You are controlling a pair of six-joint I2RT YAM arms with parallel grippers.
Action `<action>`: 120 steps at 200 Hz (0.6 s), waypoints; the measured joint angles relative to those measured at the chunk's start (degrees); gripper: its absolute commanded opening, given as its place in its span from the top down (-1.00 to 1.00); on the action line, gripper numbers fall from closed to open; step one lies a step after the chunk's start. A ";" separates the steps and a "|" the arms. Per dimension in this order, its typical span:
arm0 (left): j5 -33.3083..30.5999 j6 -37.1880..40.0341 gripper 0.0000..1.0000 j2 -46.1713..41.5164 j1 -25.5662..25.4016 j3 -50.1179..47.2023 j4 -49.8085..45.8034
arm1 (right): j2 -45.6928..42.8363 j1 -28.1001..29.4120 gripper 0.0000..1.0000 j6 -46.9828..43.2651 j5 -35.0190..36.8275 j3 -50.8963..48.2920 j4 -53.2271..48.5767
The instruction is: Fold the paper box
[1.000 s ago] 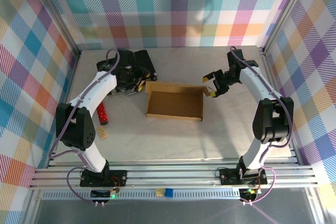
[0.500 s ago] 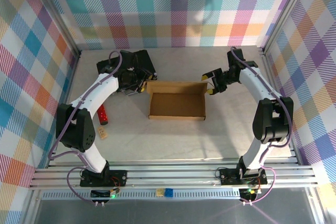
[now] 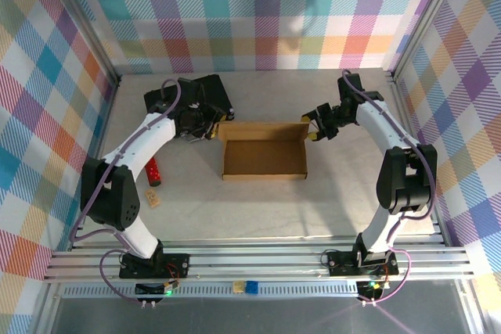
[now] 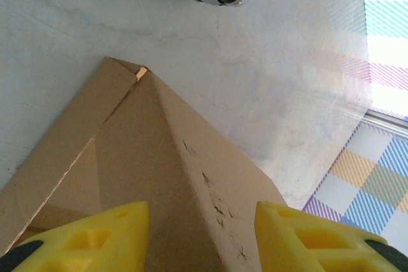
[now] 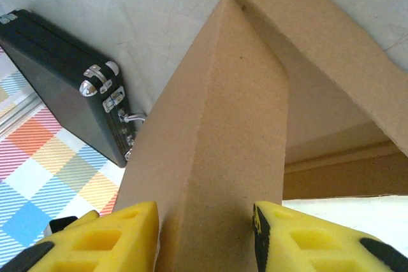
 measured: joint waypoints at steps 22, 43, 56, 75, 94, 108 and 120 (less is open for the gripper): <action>0.42 0.00 0.14 -1.09 -0.17 -1.66 0.74 | -0.46 0.22 0.22 -2.08 0.46 -0.98 0.11; 0.87 -0.04 0.17 -1.66 -0.22 -3.08 1.81 | -1.81 0.57 0.25 -3.80 1.18 -2.58 0.70; 1.07 -0.22 0.18 -2.21 -0.22 -4.52 3.21 | -2.58 0.79 0.26 -4.90 1.55 -3.39 0.94; 1.36 -0.70 0.20 -3.19 -0.22 -6.78 5.66 | -2.93 1.03 0.27 -6.49 2.03 -3.93 1.38; 1.51 -1.88 0.21 -3.93 -0.22 -8.28 7.61 | -3.21 1.09 0.29 -7.69 2.38 -4.48 1.92; 1.49 -2.58 0.28 -4.07 -0.22 -8.61 8.26 | -3.32 1.18 0.30 -8.31 2.40 -4.70 2.25; 1.46 -3.17 0.29 -4.07 -0.22 -8.61 8.26 | -3.32 1.20 0.30 -8.48 2.40 -4.72 2.47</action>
